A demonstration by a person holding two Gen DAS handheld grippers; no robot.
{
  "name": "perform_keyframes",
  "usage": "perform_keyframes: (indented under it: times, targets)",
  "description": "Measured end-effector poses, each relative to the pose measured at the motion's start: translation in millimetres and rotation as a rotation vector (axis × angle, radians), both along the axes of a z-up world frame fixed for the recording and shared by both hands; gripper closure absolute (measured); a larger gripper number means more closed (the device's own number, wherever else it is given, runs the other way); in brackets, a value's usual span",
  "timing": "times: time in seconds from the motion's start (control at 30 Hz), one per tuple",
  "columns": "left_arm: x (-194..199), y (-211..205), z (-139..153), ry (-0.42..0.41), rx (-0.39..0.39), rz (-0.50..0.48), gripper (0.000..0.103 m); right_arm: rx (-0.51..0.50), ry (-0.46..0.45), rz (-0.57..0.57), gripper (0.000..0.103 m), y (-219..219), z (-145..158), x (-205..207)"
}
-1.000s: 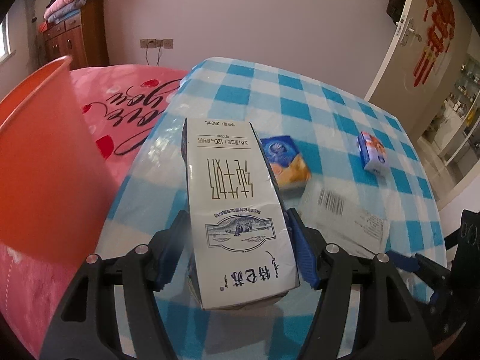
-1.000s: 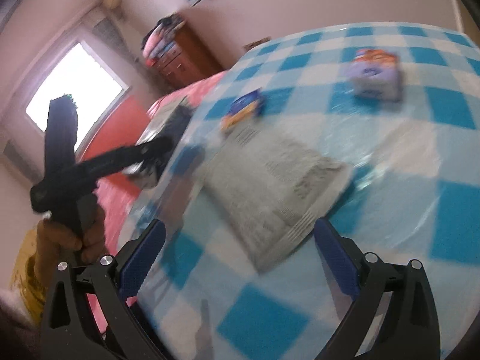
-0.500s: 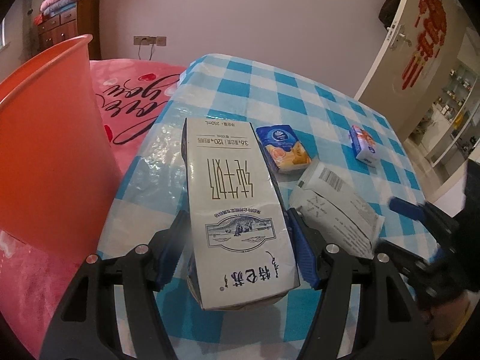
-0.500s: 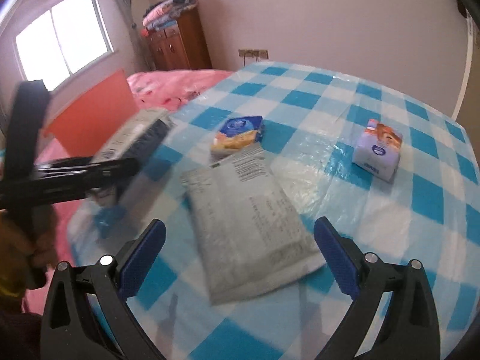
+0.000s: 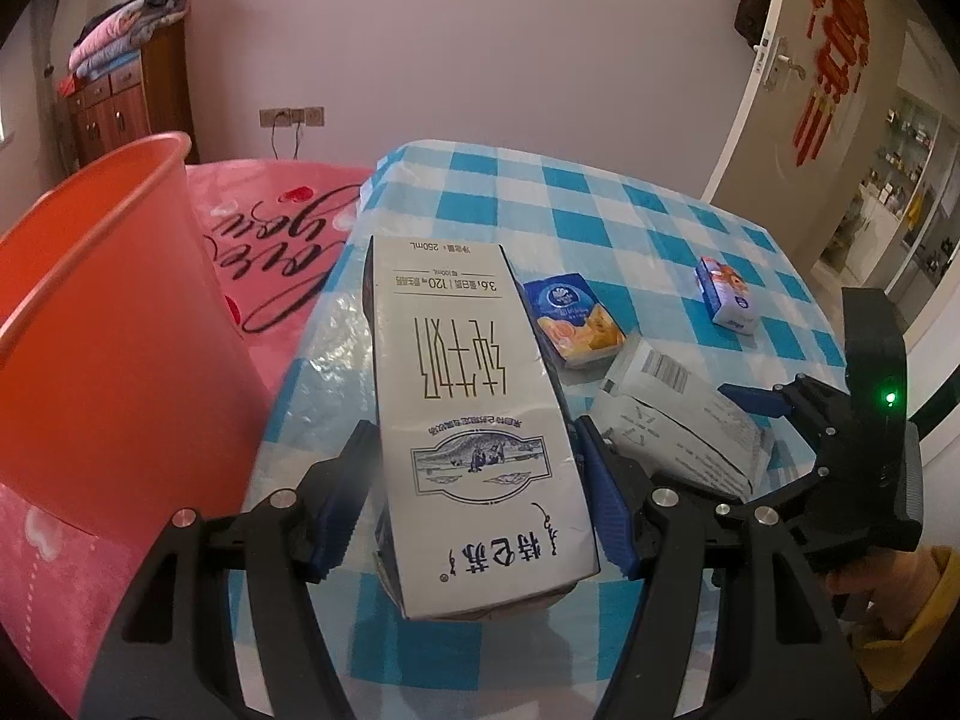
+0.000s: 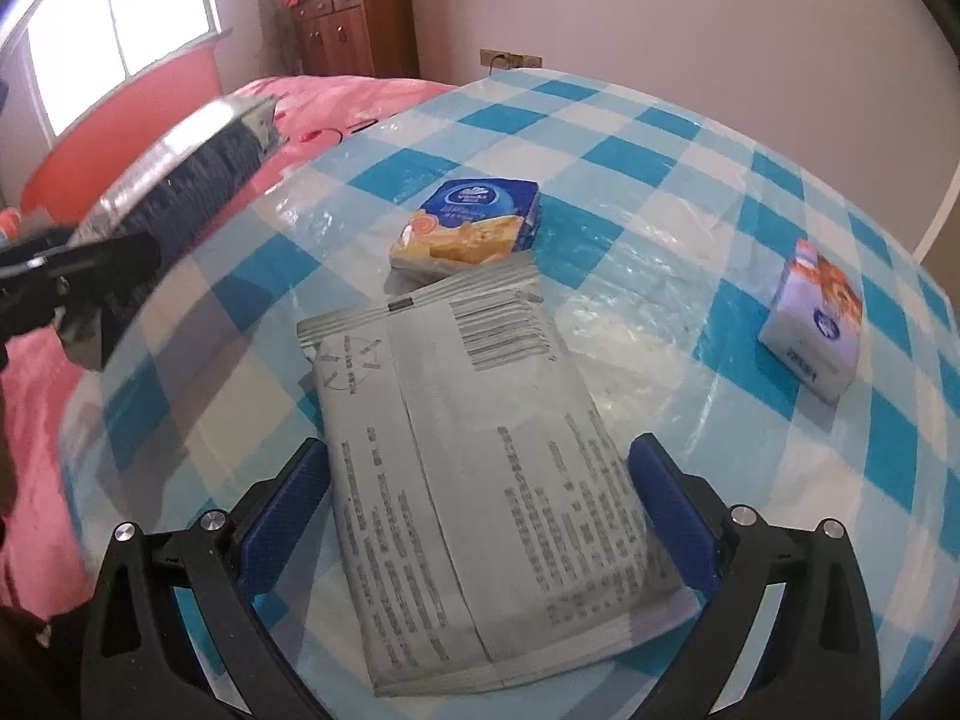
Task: Collect trash
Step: 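Grasp the grey wipes pack with the right tool while the left tool holds the carton, then carry the milk carton and grey wipes pack over the orange bucket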
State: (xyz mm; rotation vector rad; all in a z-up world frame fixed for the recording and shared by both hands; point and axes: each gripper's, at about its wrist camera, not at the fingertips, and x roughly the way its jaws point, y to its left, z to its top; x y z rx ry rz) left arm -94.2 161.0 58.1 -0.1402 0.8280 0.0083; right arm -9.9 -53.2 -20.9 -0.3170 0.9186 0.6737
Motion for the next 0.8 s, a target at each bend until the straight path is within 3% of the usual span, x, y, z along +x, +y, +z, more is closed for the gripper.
perform_keyframes:
  times: [0.17,0.4,0.8]
  targets:
    - [-2,1,3,-0.011,0.020,-0.005,0.037,-0.020,-0.036,-0.008,0.006,3,-2,-4]
    - [-6,1,9,-0.039,0.031,-0.012,0.037,-0.016,-0.038,-0.043,0.022,1,3,-10]
    - [-15,9,28,-0.102,0.039,-0.012,0.037,0.037,-0.073,-0.148,0.026,-11,28,-28]
